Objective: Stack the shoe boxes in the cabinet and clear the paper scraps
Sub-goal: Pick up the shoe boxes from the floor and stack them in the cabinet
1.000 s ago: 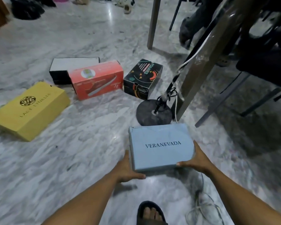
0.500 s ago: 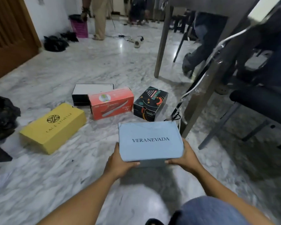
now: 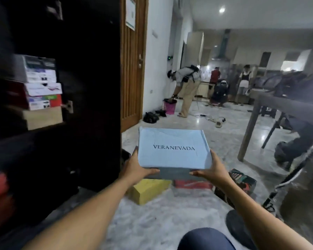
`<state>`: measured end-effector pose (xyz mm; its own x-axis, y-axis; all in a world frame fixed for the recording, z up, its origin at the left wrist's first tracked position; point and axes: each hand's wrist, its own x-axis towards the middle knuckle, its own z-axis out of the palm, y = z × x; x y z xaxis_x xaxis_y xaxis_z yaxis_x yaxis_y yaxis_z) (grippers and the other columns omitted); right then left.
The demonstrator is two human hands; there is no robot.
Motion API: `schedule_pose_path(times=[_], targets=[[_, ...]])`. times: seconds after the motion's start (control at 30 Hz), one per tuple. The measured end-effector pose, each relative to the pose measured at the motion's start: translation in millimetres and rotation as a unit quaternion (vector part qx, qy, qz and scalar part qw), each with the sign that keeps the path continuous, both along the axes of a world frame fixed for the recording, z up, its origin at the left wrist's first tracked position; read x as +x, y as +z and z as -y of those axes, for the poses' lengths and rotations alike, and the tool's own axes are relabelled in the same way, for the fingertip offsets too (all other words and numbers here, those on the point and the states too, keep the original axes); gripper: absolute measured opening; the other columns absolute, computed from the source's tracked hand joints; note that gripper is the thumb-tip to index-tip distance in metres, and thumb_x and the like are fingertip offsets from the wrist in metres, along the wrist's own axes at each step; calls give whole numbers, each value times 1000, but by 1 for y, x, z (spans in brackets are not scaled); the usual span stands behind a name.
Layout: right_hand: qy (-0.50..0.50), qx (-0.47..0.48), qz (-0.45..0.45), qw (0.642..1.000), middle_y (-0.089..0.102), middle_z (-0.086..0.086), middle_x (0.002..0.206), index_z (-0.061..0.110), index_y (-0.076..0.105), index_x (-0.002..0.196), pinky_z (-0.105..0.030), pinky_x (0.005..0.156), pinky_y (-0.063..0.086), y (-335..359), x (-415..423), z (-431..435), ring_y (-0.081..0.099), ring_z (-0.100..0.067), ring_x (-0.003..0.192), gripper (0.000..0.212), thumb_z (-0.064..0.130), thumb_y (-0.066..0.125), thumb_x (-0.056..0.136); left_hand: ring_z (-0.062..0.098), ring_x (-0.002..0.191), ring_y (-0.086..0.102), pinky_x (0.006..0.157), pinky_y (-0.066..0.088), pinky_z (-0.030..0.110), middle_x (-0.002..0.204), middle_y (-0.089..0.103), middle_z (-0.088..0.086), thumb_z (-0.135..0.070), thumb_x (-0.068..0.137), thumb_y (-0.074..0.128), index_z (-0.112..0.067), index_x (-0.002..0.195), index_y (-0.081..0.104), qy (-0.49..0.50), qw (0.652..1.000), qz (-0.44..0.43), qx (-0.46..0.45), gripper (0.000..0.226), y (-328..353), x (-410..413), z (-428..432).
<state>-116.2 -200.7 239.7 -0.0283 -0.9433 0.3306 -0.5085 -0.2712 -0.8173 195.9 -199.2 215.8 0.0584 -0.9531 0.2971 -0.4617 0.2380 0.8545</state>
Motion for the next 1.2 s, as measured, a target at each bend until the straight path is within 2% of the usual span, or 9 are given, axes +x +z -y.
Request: schedule_pose_path(times=[0.1, 0.23, 0.4, 0.57, 0.67, 0.87, 1.0, 1.1, 1.2], targets=[[58, -32, -6, 998, 57, 2, 114, 24, 42, 131, -41, 83, 57, 32, 68, 5, 57, -18, 103, 101, 23, 99, 47, 8, 105, 62, 86, 54, 35, 113, 65, -24, -59, 40, 90, -47, 124, 44, 65, 997, 24, -32, 97, 40, 62, -41], [134, -56, 22, 989, 52, 5, 116, 26, 36, 138, -33, 77, 55, 58, 149, -3, 54, -21, 109, 105, 19, 97, 52, 9, 103, 63, 85, 54, 33, 113, 66, -22, -58, 41, 91, -47, 127, 43, 150, 986, 53, -57, 98, 80, 132, -98], [250, -57, 50, 965, 51, 11, 120, 38, 34, 135, -47, 92, 56, 85, 250, -9, 53, -18, 117, 112, 36, 97, 43, 11, 102, 64, 85, 56, 33, 111, 67, -13, -71, 31, 87, -41, 124, 53, 278, 953, 91, -81, 103, 118, 214, -160], [288, -60, 60, 954, 53, 8, 117, 23, 35, 138, -30, 83, 51, 108, 349, -14, 56, -16, 108, 109, 28, 99, 49, 24, 110, 47, 96, 44, 33, 115, 43, 6, -42, 48, 98, -28, 140, 47, 398, 908, 85, -102, 106, 124, 275, -198], [321, -47, 69, 943, 56, 3, 117, 21, 40, 132, -26, 78, 49, 112, 412, -14, 59, -15, 104, 99, 26, 98, 52, 29, 117, 46, 97, 43, 36, 122, 43, 10, -38, 49, 98, -19, 144, 44, 481, 868, 57, -110, 111, 110, 311, -209], [380, -21, 130, 916, 55, 3, 114, 20, 46, 131, -33, 85, 52, 96, 535, -13, 57, -16, 103, 89, 21, 96, 58, 38, 130, 38, 105, 35, 42, 143, 32, 21, -29, 69, 89, -4, 150, 33, 626, 769, -9, -129, 101, 82, 355, -210], [370, -9, 157, 915, 59, -6, 121, 22, 41, 134, -46, 86, 57, 66, 587, -10, 61, -24, 104, 89, 30, 93, 63, 43, 121, 44, 99, 42, 58, 135, 39, 19, -34, 69, 87, -10, 142, 42, 709, 692, 30, -132, 89, 63, 381, -198], [378, -47, 180, 907, 53, -1, 120, 32, 37, 121, -45, 85, 57, 45, 613, -14, 59, -23, 109, 70, 32, 87, 72, 40, 114, 45, 90, 41, 55, 129, 44, 17, -31, 69, 86, -12, 131, 49, 755, 639, 72, -131, 75, 59, 388, -191], [392, -88, 177, 899, 42, 5, 131, 34, 39, 127, -41, 96, 53, 23, 633, -17, 49, -15, 120, 64, 36, 81, 78, 38, 115, 45, 88, 43, 52, 134, 41, 12, -23, 72, 85, -18, 124, 50, 766, 614, 98, -165, 63, 54, 406, -181]])
